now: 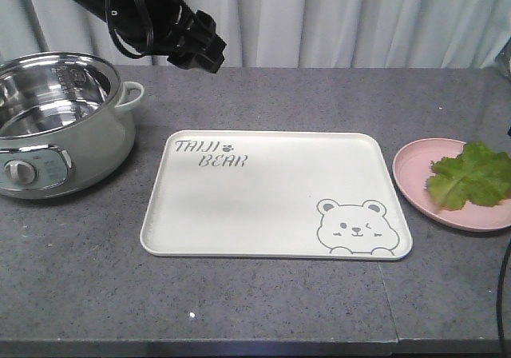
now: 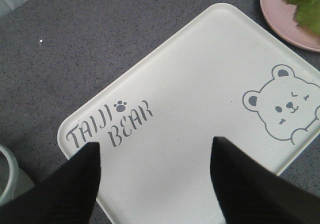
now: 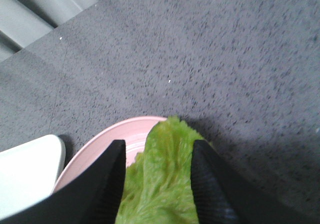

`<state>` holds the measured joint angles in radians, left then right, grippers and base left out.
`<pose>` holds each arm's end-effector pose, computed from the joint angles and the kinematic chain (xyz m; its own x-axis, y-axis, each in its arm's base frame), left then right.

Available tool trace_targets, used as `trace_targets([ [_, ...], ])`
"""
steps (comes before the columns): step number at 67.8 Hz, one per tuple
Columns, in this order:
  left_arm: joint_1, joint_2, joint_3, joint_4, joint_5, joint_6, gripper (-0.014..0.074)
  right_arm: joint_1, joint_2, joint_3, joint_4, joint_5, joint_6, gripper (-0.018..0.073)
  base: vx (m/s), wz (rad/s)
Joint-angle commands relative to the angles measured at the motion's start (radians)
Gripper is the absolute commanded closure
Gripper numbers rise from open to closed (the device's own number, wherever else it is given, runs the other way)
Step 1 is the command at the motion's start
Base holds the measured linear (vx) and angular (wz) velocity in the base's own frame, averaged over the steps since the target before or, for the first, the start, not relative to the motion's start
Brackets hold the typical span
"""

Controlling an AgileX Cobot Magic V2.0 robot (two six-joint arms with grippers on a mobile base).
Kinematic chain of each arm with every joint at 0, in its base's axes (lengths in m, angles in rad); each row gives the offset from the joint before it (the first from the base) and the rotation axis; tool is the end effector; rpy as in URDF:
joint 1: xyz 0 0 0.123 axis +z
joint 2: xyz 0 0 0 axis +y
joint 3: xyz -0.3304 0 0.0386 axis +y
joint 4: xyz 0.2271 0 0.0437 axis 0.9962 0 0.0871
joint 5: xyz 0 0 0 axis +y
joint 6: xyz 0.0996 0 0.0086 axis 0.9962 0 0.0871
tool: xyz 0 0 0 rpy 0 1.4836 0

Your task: Transfer vegetables to tray and serve

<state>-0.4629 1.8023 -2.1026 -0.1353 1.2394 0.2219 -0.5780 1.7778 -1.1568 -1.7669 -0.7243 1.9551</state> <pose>0.3368 -0.1824 0.4702 -0.5695 0.4801 -0.6672 0.6288 0.7772 0.0225 0.3485 -0.1499 0.2926 -0.5382 0.4642 -0.7035 0.0681 0.8559 0.5126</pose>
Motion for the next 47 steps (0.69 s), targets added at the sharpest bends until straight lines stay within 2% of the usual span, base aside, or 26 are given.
trace_targets([
  [1, -0.001, -0.046, -0.027, -0.013, -0.053, -0.010, 0.0150, -0.004, -0.068, -0.022, 0.017, 0.031, -0.023, 0.0258, 0.00, 0.00],
  [12, -0.001, -0.046, -0.027, -0.013, -0.053, -0.010, 0.0150, -0.014, -0.082, -0.019, 0.017, 0.040, 0.005, 0.0258, 0.00, 0.00],
  [22, -0.001, -0.046, -0.027, -0.013, -0.052, -0.010, 0.0150, -0.069, -0.085, 0.017, 0.017, 0.026, -0.001, 0.0258, 0.00, 0.00],
  [33, -0.001, -0.046, -0.027, -0.013, -0.055, -0.010, 0.0150, -0.147, -0.085, 0.083, 0.017, -0.095, -0.023, 0.0258, 0.00, 0.00],
  [47, -0.001, -0.046, -0.027, -0.013, -0.054, -0.010, 0.0150, -0.150, -0.085, 0.138, 0.017, -0.129, -0.031, 0.0258, 0.00, 0.00],
])
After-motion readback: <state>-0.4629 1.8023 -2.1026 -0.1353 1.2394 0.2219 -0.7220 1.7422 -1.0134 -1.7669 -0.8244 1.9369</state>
